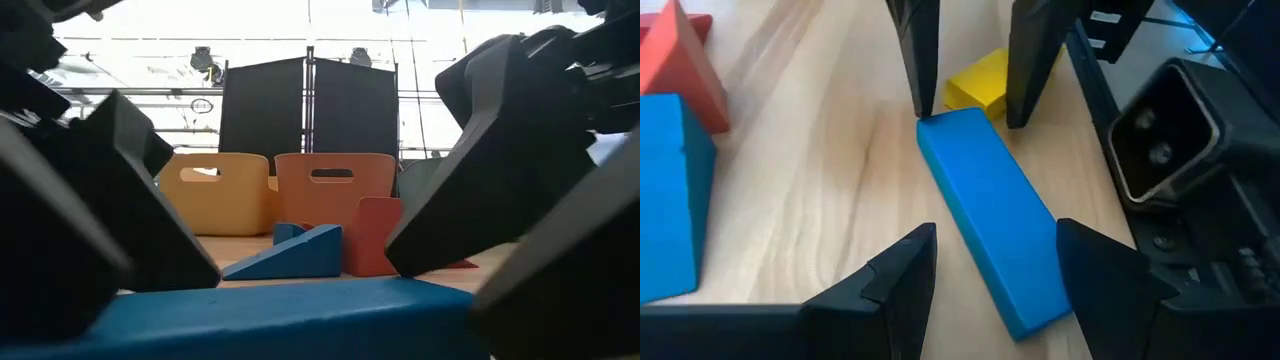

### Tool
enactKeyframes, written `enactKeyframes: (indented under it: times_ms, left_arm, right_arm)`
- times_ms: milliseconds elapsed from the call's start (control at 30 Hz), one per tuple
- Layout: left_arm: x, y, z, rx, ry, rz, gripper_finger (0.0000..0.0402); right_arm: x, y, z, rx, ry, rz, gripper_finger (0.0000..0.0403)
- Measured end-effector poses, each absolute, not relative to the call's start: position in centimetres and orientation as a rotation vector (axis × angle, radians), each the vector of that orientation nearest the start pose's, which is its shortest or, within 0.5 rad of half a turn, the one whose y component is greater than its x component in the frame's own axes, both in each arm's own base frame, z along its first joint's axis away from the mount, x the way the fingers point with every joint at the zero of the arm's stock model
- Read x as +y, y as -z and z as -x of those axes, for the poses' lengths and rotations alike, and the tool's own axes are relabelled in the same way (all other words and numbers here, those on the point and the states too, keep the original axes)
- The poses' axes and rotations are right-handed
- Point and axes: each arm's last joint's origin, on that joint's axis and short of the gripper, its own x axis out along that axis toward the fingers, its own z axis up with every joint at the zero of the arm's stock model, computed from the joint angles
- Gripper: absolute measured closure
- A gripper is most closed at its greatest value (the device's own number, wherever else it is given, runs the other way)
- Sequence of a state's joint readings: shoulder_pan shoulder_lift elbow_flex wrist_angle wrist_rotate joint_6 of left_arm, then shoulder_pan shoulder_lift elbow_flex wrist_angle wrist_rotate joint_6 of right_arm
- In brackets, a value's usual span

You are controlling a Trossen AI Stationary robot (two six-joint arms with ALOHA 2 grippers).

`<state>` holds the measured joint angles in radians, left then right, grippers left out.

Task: Sort blocks by size
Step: Put the blue rectangle block into the orange bin

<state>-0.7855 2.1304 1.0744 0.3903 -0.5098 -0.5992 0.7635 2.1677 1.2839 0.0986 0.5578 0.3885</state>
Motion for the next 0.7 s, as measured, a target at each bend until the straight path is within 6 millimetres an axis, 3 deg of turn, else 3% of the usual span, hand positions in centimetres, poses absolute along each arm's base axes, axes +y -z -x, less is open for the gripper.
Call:
enactKeyframes:
  times_ms: [200,367,700]
  left_arm:
    - [-27.3,-8.6,-30.0,0.588,0.084,0.176,0.0196]
    - [-26.9,-8.6,-30.4,0.595,0.09,0.189,0.0196]
    - [-26.3,-10.8,-30.0,0.628,0.087,0.172,0.0196]
  right_arm:
    - [28.7,-10.6,-32.8,0.633,-0.051,0.107,0.0222]
    - [27.2,-10.5,-33.9,0.643,-0.006,0.088,0.0222]
    - [26.0,-10.5,-35.0,0.669,-0.027,0.047,0.0222]
